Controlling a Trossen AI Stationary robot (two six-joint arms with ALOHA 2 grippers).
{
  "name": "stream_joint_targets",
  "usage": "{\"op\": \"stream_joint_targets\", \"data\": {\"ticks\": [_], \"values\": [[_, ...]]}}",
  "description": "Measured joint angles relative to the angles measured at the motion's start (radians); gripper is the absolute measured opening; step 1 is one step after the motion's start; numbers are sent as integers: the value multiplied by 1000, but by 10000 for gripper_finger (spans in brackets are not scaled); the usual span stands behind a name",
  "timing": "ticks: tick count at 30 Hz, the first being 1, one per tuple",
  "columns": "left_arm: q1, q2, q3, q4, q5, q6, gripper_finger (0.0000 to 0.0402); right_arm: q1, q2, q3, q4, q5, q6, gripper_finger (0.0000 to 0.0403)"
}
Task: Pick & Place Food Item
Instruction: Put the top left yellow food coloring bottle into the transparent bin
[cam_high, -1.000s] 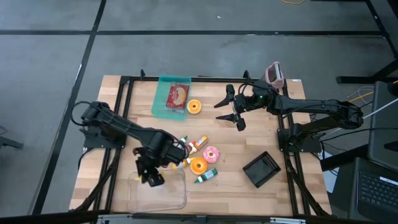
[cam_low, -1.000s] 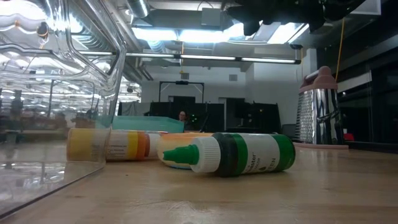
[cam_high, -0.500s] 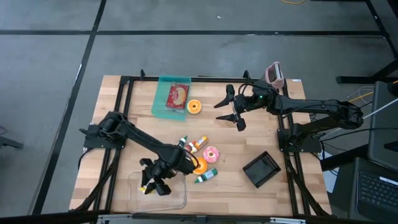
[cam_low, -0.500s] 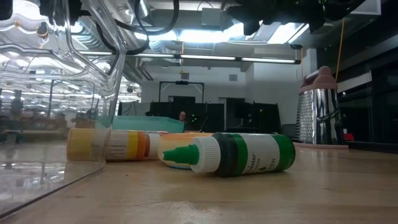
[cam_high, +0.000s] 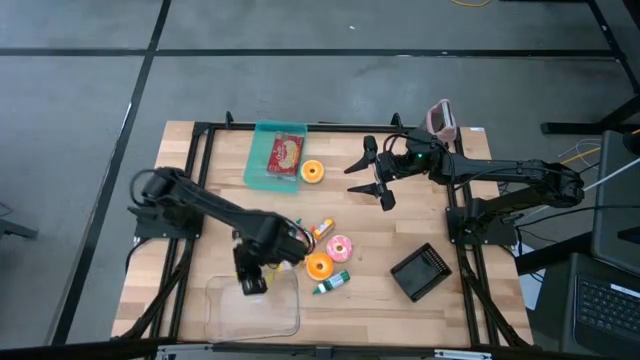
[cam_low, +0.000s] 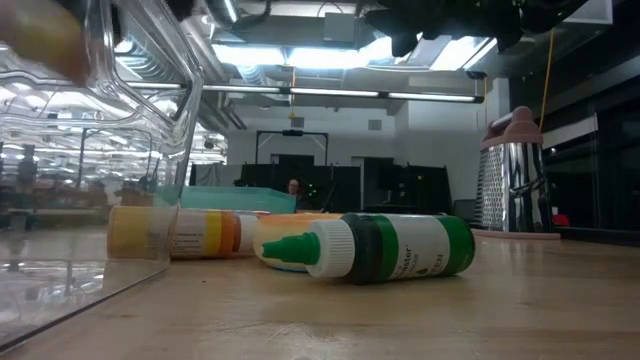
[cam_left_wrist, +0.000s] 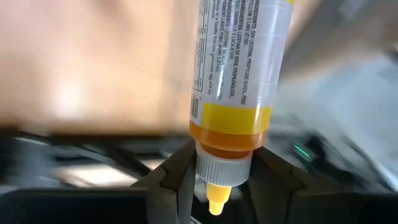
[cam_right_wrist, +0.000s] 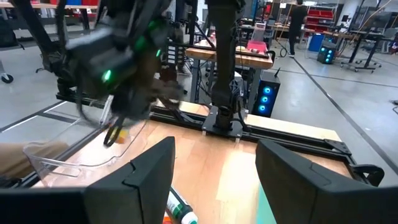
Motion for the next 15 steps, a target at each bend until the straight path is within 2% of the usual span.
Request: {"op": "stream_joint_targets", "data": {"ticks": [4,11,13,15], "values": [[21,-122,0,33,-335,-35,114,0,0,0,0,0,9,222],[-23,-327,0,207,-812,-109,114,5,0,0,-6,1,15,222],[-47,-372,0,251,-932,-106,114,13,0,0,-2,3,10,222],[-64,-399,0,289,-1008,-90,114,29,1,0,23,11,6,222]]}}
